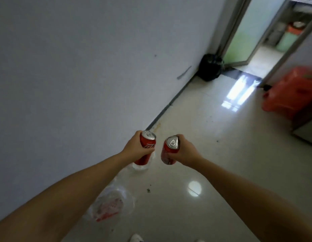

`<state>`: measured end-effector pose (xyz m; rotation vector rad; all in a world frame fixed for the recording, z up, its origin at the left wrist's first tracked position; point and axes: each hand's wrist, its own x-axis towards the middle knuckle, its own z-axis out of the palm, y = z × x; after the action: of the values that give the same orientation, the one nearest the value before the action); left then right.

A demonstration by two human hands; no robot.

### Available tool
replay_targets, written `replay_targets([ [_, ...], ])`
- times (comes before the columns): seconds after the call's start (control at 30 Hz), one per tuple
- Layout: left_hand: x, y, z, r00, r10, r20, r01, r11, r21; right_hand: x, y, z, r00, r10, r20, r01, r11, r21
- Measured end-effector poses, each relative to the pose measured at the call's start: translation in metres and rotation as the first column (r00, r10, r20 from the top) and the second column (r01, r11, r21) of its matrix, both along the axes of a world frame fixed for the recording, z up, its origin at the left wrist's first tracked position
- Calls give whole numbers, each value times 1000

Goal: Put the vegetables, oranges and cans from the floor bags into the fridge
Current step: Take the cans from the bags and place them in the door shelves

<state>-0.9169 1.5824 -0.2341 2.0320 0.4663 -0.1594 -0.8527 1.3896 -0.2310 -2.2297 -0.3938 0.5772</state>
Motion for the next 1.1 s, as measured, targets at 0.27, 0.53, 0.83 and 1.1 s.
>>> replay_targets([
  [0.27,71,-282,40,901,-423,96,426,905,-12,-23,-294,43,881,-466,83,467,884,2],
  [0.53,70,-585,65,792,-597,127,610,768,-197,-87,-580,84,691,-703,169,718,695,-44],
  [0.83,113,-804,127,653,-720,235,757,621,-204,-99,-773,149,461,-847,264,864,496,82],
  [1.1,228,-963,155,553,-753,356,829,539,-148,1,-909,177,370,-858,356,890,437,130],
])
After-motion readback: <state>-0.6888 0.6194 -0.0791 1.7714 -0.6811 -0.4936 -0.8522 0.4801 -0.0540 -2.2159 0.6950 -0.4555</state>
